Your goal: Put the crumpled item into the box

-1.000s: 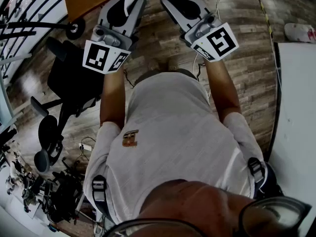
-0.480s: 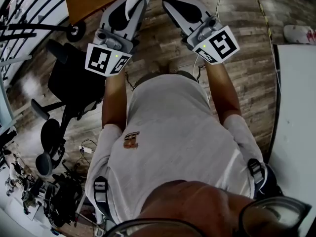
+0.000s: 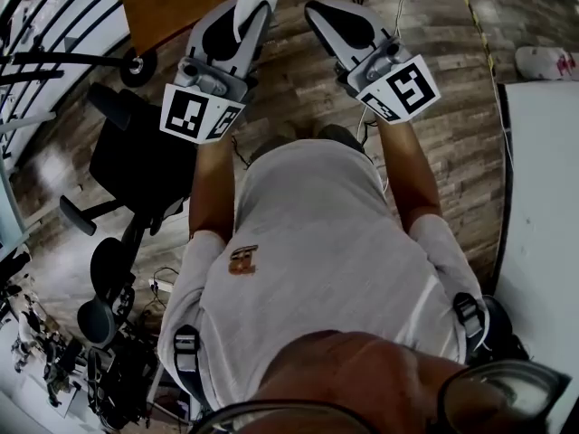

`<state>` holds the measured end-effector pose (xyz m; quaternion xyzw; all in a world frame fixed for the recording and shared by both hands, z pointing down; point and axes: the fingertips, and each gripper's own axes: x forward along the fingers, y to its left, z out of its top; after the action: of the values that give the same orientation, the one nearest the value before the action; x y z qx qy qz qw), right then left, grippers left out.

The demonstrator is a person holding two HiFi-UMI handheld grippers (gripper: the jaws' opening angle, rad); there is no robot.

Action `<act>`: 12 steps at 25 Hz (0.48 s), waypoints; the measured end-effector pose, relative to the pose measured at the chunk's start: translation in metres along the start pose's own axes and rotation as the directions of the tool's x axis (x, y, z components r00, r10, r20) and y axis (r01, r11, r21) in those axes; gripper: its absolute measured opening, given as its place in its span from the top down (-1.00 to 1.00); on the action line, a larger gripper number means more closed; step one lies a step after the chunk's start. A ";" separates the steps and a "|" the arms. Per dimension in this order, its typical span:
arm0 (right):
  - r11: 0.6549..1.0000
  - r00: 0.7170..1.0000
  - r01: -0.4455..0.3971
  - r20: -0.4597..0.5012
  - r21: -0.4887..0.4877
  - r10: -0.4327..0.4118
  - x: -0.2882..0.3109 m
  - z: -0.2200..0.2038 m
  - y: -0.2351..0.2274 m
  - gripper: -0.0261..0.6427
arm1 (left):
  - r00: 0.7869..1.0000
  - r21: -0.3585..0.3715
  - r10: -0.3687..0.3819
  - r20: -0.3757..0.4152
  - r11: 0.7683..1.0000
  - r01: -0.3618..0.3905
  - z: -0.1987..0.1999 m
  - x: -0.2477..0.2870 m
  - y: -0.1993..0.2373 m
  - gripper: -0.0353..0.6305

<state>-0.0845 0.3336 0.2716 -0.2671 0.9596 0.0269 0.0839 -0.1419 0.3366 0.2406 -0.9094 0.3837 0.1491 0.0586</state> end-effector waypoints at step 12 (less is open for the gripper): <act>0.996 0.996 0.088 -0.014 -0.008 -0.088 0.019 -0.013 -0.006 0.83 | 0.999 -0.043 -0.043 0.009 0.998 0.043 -0.010 -0.009 0.031 0.65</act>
<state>-0.0988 0.3174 0.2809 -0.3097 0.9474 0.0245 0.0773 -0.1676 0.3193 0.2528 -0.9180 0.3604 0.1597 0.0438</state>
